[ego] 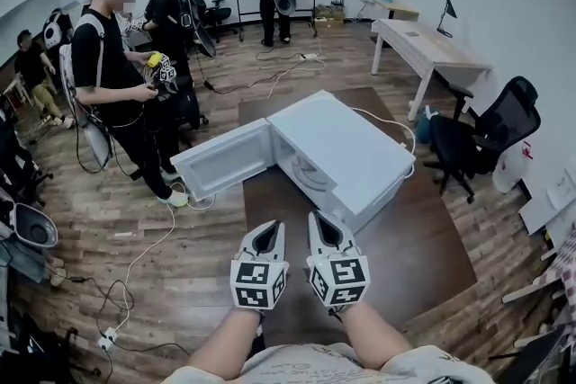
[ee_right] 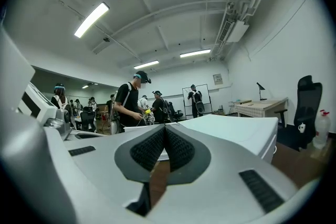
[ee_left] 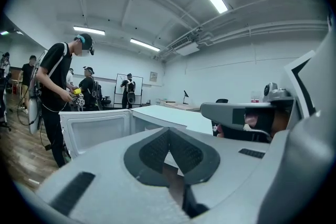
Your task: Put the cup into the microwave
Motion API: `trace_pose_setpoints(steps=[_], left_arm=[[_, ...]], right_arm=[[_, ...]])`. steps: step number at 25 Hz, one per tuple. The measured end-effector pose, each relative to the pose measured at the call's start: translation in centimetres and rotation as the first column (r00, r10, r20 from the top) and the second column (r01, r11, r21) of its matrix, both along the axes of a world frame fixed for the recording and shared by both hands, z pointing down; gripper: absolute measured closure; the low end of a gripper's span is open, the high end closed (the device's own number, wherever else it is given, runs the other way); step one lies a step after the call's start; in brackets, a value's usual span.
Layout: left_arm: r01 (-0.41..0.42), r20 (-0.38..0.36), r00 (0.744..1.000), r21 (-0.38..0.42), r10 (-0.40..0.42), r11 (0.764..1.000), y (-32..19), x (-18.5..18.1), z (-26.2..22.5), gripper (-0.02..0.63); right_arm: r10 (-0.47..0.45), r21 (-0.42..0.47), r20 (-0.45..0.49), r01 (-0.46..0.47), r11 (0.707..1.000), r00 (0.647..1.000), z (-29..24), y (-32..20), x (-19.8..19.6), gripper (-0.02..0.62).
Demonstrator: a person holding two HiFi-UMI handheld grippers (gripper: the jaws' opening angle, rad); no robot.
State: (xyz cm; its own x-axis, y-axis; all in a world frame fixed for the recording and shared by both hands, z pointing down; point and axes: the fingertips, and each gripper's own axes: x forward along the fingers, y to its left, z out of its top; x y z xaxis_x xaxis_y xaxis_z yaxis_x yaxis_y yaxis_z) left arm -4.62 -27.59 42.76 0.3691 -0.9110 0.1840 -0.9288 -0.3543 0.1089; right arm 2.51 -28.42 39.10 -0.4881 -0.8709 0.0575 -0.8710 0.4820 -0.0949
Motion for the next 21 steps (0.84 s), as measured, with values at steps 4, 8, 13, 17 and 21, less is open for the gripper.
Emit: trace_pose_setpoints(steps=[4,8,13,17,21], left_arm=[[-0.007,0.004,1.0,-0.001,0.007,1.0,0.4,0.7,-0.1,0.592],[-0.016,0.01,1.0,0.006,0.016,1.0,0.6,1.0,-0.5,0.592],[-0.02,0.015,1.0,0.011,0.02,1.0,0.3,1.2,-0.8,0.592],[-0.025,0.022,0.999,0.004,0.025,1.0,0.1,1.6,-0.7,0.592],[-0.031,0.025,0.999,0.004,0.031,1.0,0.1,1.9,-0.7,0.592]], right_arm=[[-0.013,0.001,0.0,0.013,1.0,1.0,-0.2,0.8,0.2,0.583],[-0.017,-0.002,0.006,0.017,1.0,1.0,-0.4,1.0,0.2,0.583],[-0.016,-0.001,0.007,0.016,1.0,1.0,-0.5,0.8,0.3,0.583],[-0.013,0.005,-0.006,0.013,1.0,1.0,-0.5,0.6,0.5,0.583],[-0.01,0.004,-0.01,0.01,1.0,1.0,-0.4,0.6,0.7,0.583]])
